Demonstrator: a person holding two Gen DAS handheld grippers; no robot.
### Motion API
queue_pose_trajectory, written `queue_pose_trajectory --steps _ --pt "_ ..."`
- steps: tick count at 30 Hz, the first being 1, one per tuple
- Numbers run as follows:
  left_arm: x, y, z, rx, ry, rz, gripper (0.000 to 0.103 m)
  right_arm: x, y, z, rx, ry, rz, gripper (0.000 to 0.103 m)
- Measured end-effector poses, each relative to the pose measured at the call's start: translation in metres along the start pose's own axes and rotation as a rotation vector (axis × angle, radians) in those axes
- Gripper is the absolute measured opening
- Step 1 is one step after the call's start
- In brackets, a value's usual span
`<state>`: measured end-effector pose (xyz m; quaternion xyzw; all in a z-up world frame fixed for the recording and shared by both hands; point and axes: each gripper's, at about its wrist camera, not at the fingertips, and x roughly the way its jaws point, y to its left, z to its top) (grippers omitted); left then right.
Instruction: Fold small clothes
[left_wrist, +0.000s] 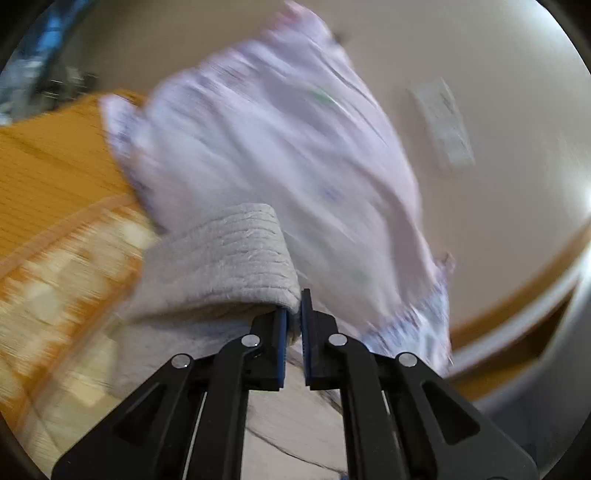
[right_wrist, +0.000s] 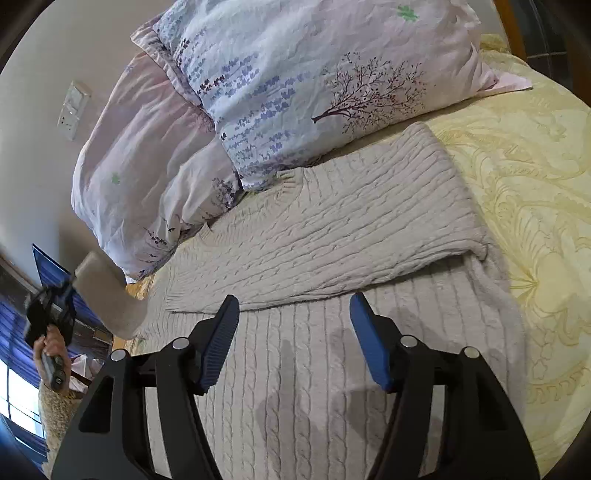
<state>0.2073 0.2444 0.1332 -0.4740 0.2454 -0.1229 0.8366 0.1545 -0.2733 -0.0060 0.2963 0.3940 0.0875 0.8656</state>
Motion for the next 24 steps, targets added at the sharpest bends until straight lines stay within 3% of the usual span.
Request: queue_pose_trajectory --steps 7,18,21,23,24 --pt "0.078 -0.05 -0.075 0.029 0.201 -0.149 0.006 -0.004 -0.007 -0.002 -0.005 0.006 -0.004 0.065" --pt "0.177 -0.022 -0.2 0.0 0.518 -0.016 0.009 -0.001 0.005 0.0 -0.057 0.038 -0.016 0.065" --pt "0.181 -0.018 -0.207 0.025 0.591 0.02 0.024 0.0 0.015 0.004 -0.096 0.039 -0.028 0.065" --pt "0.173 -0.019 -0.201 0.052 0.613 0.015 0.043 0.001 0.022 0.007 -0.125 0.045 -0.034 0.065" --pt "0.165 -0.019 -0.197 0.07 0.619 0.018 0.06 0.002 0.029 0.009 -0.153 0.046 -0.038 0.065"
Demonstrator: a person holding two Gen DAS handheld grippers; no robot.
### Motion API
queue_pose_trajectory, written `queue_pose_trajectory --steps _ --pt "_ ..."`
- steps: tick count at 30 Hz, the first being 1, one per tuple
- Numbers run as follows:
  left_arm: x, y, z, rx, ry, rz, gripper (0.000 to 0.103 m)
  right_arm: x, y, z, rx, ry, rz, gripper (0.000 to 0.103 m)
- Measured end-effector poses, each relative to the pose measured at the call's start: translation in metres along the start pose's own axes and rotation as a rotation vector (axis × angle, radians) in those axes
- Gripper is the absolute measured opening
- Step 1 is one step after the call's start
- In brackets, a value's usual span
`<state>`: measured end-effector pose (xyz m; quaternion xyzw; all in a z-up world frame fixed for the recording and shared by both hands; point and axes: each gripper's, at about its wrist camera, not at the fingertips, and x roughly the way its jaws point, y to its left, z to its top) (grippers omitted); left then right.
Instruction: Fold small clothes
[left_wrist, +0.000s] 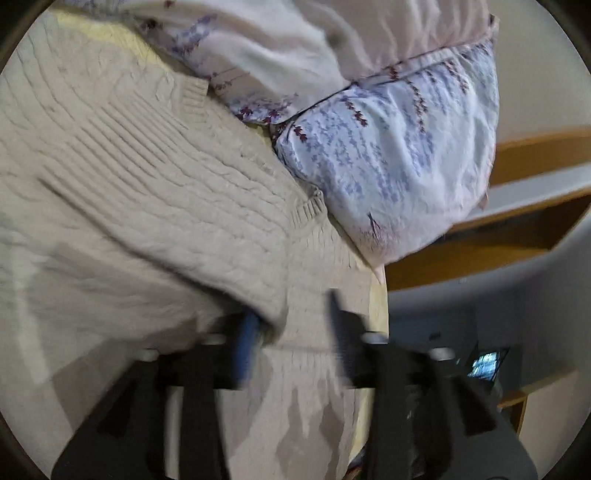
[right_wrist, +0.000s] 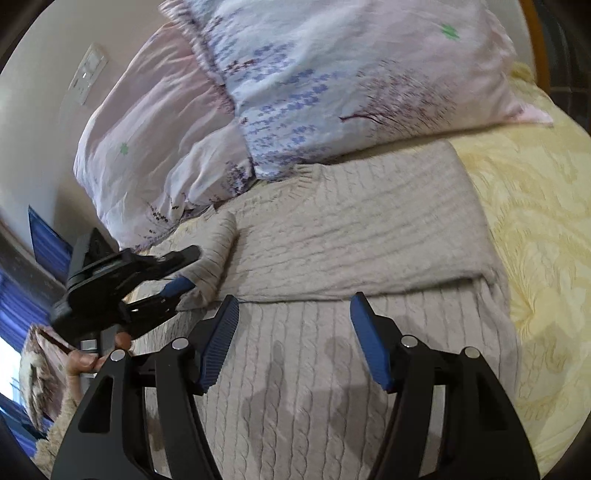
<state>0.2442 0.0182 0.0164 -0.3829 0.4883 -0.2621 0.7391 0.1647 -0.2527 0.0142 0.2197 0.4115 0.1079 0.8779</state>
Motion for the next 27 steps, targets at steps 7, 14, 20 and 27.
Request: queue_pose_trajectory --steps 7,14,20,27 --pt "-0.098 0.022 0.006 0.181 -0.12 0.199 0.064 0.021 0.066 0.015 -0.277 -0.006 0.05 0.06" --pt "-0.11 0.077 0.022 0.048 -0.118 0.319 0.049 0.076 0.16 0.009 -0.616 0.013 0.099 0.056" --pt "-0.123 0.098 0.024 -0.023 -0.136 0.259 0.042 0.128 0.199 -0.004 -0.748 0.087 0.039 0.051" --pt "-0.122 0.09 0.023 0.008 -0.135 0.277 0.044 0.173 0.205 -0.01 -0.802 0.133 -0.05 0.051"
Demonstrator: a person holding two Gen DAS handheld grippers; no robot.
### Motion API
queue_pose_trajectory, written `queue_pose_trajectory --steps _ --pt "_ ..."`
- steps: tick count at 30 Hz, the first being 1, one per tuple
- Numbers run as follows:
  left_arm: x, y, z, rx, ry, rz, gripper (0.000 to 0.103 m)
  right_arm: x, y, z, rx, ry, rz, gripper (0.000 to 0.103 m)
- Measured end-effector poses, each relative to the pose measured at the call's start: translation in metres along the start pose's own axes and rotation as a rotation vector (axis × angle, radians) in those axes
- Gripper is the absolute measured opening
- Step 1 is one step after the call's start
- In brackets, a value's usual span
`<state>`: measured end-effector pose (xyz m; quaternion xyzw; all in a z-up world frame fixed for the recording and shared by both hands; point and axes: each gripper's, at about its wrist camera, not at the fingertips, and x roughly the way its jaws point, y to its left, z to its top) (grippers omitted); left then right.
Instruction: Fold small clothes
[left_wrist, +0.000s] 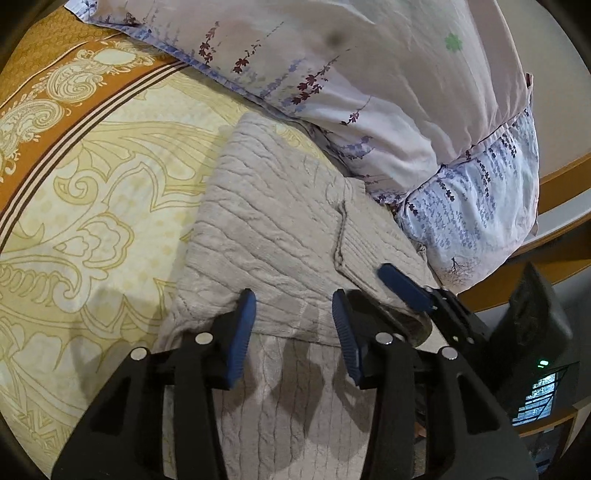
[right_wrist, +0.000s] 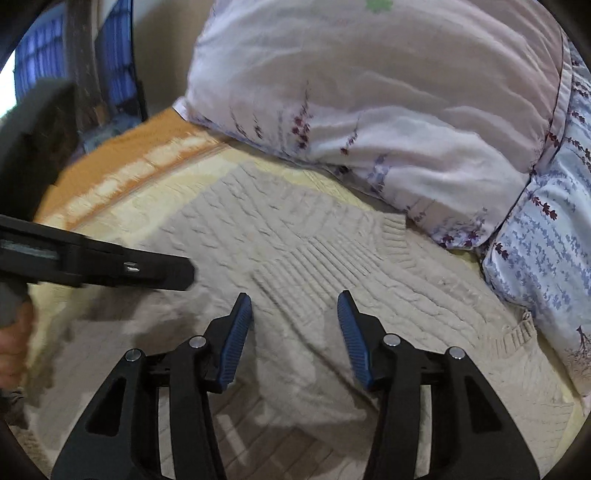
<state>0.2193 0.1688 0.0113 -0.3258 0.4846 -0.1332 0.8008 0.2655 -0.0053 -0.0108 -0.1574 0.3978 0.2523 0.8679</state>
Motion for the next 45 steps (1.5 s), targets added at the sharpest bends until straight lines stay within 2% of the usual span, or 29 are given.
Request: queue_pose_trajectory --steps 1,3,5,7,8,13,16,19,21,24,25,26,27,29,31,35,40,41,43,45 --pt "0.0 0.001 0.0 -0.006 0.001 -0.004 0.044 0.004 0.0 -0.001 0.003 -0.004 -0.005 0.048" --pt "0.0 0.002 0.001 -0.012 0.002 -0.008 0.044 0.005 0.001 -0.002 0.005 -0.029 -0.009 0.02" --pt "0.0 0.001 0.001 -0.011 0.001 -0.007 0.044 0.002 -0.004 -0.002 0.042 -0.047 0.007 0.014" --pt "0.001 0.0 0.001 -0.004 0.0 -0.004 0.044 -0.007 -0.011 -0.004 0.091 -0.086 0.029 0.012" --pt "0.001 0.0 0.001 -0.002 -0.001 -0.001 0.044 -0.016 -0.017 -0.006 0.128 -0.112 0.036 0.007" --pt "0.002 -0.002 0.001 0.002 -0.003 0.003 0.044 -0.072 -0.063 -0.025 0.352 -0.26 -0.029 0.007" --pt "0.002 -0.001 0.002 0.003 -0.003 0.001 0.044 -0.112 -0.112 -0.063 0.575 -0.332 -0.072 0.007" --pt "0.003 -0.002 0.001 0.003 -0.005 -0.003 0.045 -0.133 -0.155 -0.115 0.805 -0.335 -0.086 0.007" --pt "0.003 -0.003 0.001 0.005 -0.006 -0.003 0.047 -0.13 -0.175 -0.149 0.935 -0.279 -0.036 0.007" --pt "0.004 -0.005 0.0 0.013 -0.008 0.003 0.049 -0.118 -0.191 -0.176 1.056 -0.213 0.096 0.011" --pt "0.005 -0.006 0.0 0.015 -0.008 0.007 0.05 -0.116 -0.194 -0.18 1.084 -0.207 0.127 0.024" --pt "0.005 -0.007 0.0 0.016 -0.009 0.009 0.05 -0.115 -0.199 -0.186 1.121 -0.202 0.174 0.05" --pt "0.005 -0.007 0.0 0.017 -0.009 0.011 0.051 -0.114 -0.202 -0.188 1.144 -0.201 0.192 0.058" --pt "0.006 -0.008 0.001 0.02 -0.008 0.014 0.052 -0.113 -0.215 -0.196 1.217 -0.224 0.261 0.06" --pt "0.006 -0.008 0.001 0.022 -0.007 0.017 0.053 -0.11 -0.218 -0.198 1.229 -0.223 0.272 0.059" --pt "0.007 -0.009 0.002 0.025 -0.004 0.016 0.056 -0.105 -0.225 -0.198 1.225 -0.197 0.233 0.037" --pt "0.009 -0.013 0.002 0.047 0.001 0.024 0.06 -0.09 -0.234 -0.191 1.21 -0.167 0.231 0.033" --pt "0.01 -0.014 0.002 0.051 0.001 0.025 0.061 -0.088 -0.236 -0.19 1.209 -0.159 0.239 0.027" --pt "0.01 -0.016 0.002 0.059 0.002 0.028 0.063 -0.085 -0.238 -0.186 1.178 -0.144 0.208 0.011" --pt "0.011 -0.017 0.001 0.071 0.002 0.034 0.064 -0.092 -0.233 -0.177 1.106 -0.156 0.139 0.01"
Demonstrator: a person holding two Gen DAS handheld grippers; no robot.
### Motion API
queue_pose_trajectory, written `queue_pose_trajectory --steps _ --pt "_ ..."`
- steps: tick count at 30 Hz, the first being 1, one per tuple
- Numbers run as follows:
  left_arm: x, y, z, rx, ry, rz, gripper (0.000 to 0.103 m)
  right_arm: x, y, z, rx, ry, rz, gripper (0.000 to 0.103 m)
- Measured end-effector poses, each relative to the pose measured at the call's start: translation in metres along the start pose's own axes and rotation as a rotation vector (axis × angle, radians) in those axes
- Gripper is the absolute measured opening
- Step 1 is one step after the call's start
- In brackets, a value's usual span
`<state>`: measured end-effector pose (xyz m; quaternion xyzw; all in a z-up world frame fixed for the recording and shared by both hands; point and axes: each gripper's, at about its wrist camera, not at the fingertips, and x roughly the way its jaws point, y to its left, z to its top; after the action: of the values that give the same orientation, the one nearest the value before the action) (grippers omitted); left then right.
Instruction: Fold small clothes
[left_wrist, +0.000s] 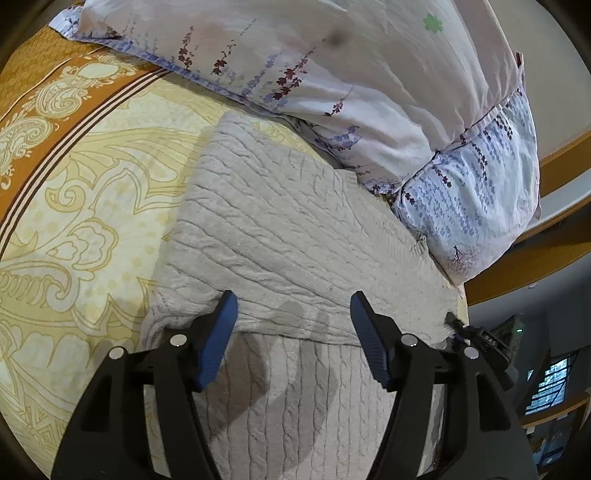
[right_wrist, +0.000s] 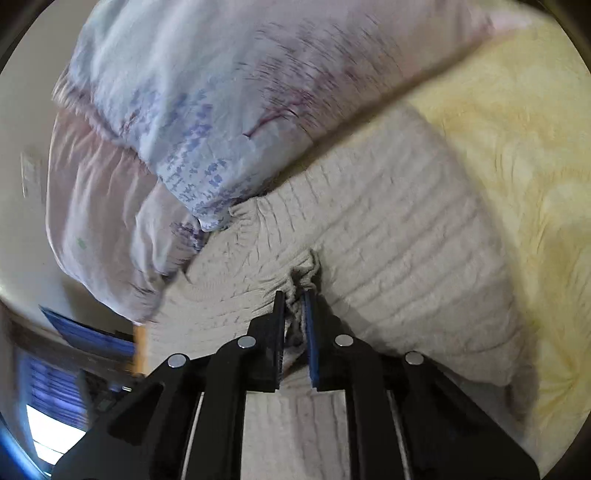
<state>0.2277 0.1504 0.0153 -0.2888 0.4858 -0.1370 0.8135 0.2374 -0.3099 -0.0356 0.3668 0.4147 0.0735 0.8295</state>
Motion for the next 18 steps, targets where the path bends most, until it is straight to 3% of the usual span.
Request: queue_pose_trajectory --steps 3,7,13,15,18 --pt "0.001 -0.003 -0.001 0.023 -0.001 0.013 0.066 -0.02 0.031 -0.006 -0.19 -0.12 -0.061 0.01" --pt "0.001 -0.003 -0.001 0.027 0.0 0.013 0.067 -0.005 0.022 -0.005 -0.196 -0.069 -0.166 0.01" --pt "-0.004 -0.004 -0.006 0.043 0.016 0.009 0.071 -0.004 0.012 -0.01 -0.162 -0.029 -0.221 0.01" --pt "-0.012 -0.004 -0.014 0.057 0.034 -0.013 0.071 -0.017 0.01 -0.014 -0.168 -0.042 -0.251 0.016" --pt "-0.032 -0.004 -0.032 0.126 0.027 -0.026 0.071 -0.045 0.001 -0.025 -0.157 -0.047 -0.191 0.047"
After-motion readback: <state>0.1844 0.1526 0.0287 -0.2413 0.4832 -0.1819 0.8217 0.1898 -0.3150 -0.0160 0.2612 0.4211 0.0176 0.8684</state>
